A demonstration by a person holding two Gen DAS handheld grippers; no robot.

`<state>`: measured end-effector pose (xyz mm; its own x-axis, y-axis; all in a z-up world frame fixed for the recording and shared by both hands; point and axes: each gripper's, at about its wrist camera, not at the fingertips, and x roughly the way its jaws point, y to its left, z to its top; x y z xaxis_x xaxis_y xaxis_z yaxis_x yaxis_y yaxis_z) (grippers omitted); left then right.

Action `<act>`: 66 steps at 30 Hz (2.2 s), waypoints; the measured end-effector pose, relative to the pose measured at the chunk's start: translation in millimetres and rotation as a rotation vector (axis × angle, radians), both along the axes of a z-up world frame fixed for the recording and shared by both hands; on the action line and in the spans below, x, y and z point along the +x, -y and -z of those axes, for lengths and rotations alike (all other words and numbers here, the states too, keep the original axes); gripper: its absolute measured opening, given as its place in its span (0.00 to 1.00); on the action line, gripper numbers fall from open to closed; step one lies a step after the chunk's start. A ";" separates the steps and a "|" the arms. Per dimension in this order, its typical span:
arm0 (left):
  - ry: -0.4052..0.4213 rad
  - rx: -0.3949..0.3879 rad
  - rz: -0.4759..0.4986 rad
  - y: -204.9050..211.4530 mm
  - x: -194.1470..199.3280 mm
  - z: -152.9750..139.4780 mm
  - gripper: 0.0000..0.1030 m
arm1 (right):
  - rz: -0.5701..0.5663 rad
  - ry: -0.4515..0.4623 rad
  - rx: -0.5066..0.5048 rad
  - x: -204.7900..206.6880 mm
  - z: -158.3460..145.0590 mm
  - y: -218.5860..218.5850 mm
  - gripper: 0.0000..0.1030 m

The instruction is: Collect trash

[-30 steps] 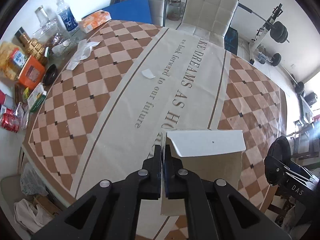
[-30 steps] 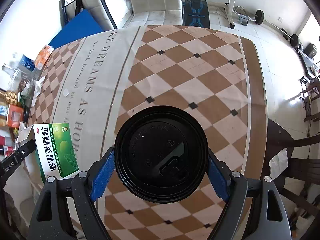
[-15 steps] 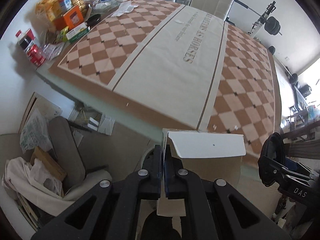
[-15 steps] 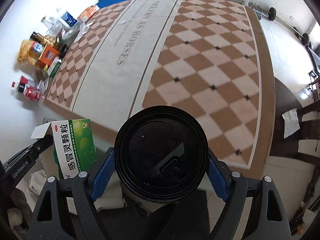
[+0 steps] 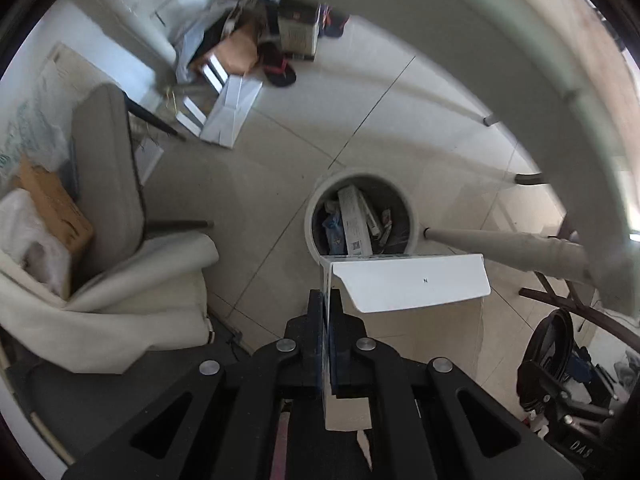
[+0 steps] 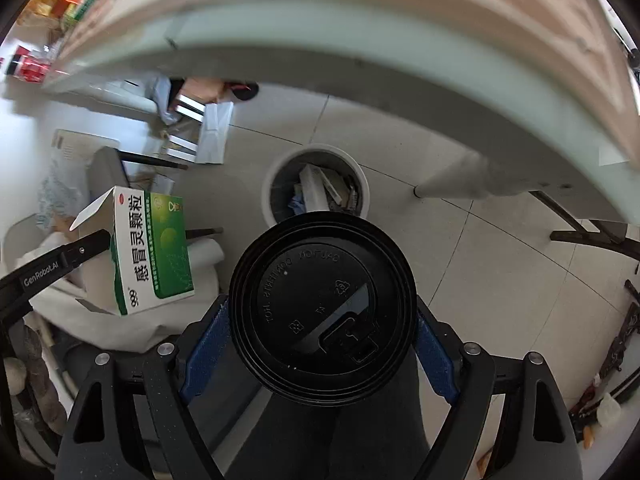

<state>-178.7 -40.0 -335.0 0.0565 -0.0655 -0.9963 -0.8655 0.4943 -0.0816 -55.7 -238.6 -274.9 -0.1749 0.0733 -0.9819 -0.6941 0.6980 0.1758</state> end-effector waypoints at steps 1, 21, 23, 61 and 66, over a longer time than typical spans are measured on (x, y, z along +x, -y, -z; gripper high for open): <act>-0.009 -0.009 -0.007 -3.6 4.2 20.4 0.00 | -0.002 0.005 -0.008 0.7 20.8 -2.6 0.84; -0.077 -0.090 0.043 -34.3 55.3 253.3 0.78 | 0.032 -0.095 -0.051 52.0 318.8 -68.8 0.98; -0.070 -0.073 0.039 -35.6 54.5 249.0 0.80 | 0.035 -0.102 -0.045 53.4 320.9 -71.0 1.00; 0.337 0.048 0.536 60.5 -56.3 -293.4 1.00 | 0.260 0.030 0.281 -70.0 -293.5 86.0 1.00; 0.393 0.015 0.554 69.8 -68.2 -318.2 1.00 | 0.265 0.035 0.329 -93.2 -338.0 91.3 1.00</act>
